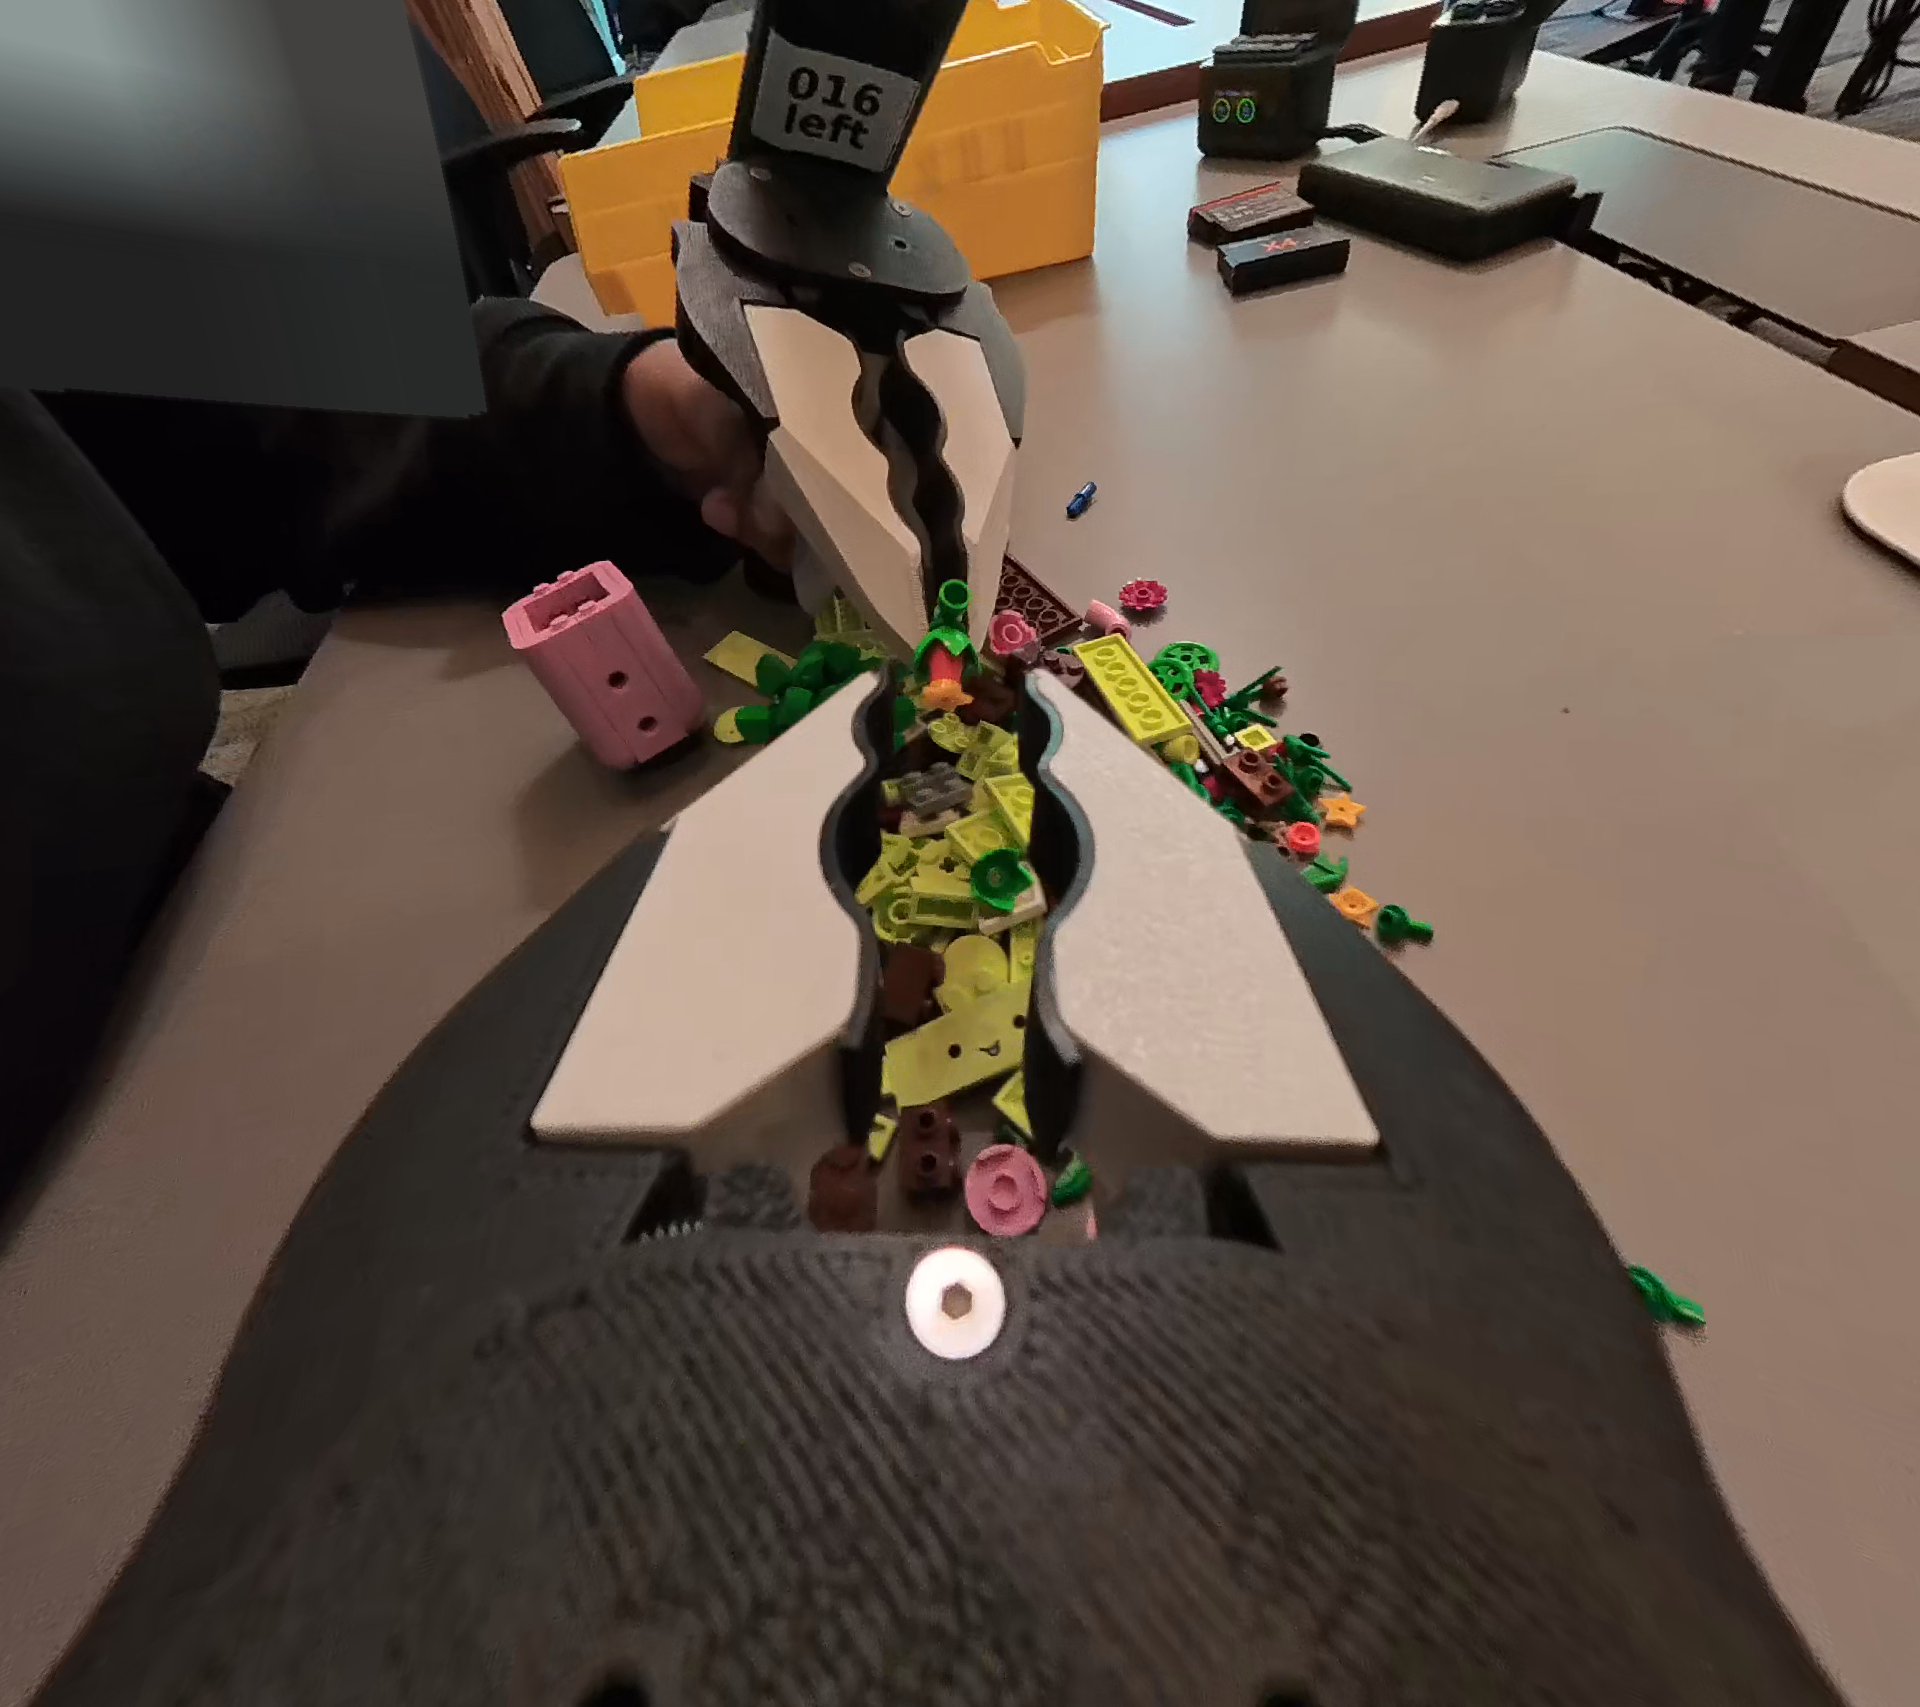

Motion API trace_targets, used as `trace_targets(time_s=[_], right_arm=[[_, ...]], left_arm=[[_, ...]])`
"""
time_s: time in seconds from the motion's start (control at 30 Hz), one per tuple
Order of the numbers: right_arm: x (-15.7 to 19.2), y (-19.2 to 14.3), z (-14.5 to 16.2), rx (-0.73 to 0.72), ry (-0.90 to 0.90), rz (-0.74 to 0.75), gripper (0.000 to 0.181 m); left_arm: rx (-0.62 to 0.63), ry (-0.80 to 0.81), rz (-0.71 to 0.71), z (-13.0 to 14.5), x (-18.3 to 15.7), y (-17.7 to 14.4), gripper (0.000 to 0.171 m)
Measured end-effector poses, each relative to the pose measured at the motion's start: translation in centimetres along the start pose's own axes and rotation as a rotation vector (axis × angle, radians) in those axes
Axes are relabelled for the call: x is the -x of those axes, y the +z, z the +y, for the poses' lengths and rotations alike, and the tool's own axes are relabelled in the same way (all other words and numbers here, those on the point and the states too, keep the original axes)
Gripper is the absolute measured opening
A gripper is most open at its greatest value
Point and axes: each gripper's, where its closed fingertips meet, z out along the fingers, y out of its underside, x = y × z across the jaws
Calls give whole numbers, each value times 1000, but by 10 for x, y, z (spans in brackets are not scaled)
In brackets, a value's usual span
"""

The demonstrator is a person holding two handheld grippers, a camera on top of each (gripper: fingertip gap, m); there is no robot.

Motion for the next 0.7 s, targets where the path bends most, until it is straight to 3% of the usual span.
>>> trace_targets(time_s=[0.17, 0.7], right_arm=[[3, 3, -1, -4, -26, 11, 8], [6, 2, 0, 5, -11, -16, 2]], left_arm=[[-5, -10, 21, 0, -2, 0, 0], [4, -8, 36, 1, -5, 3, 0]])
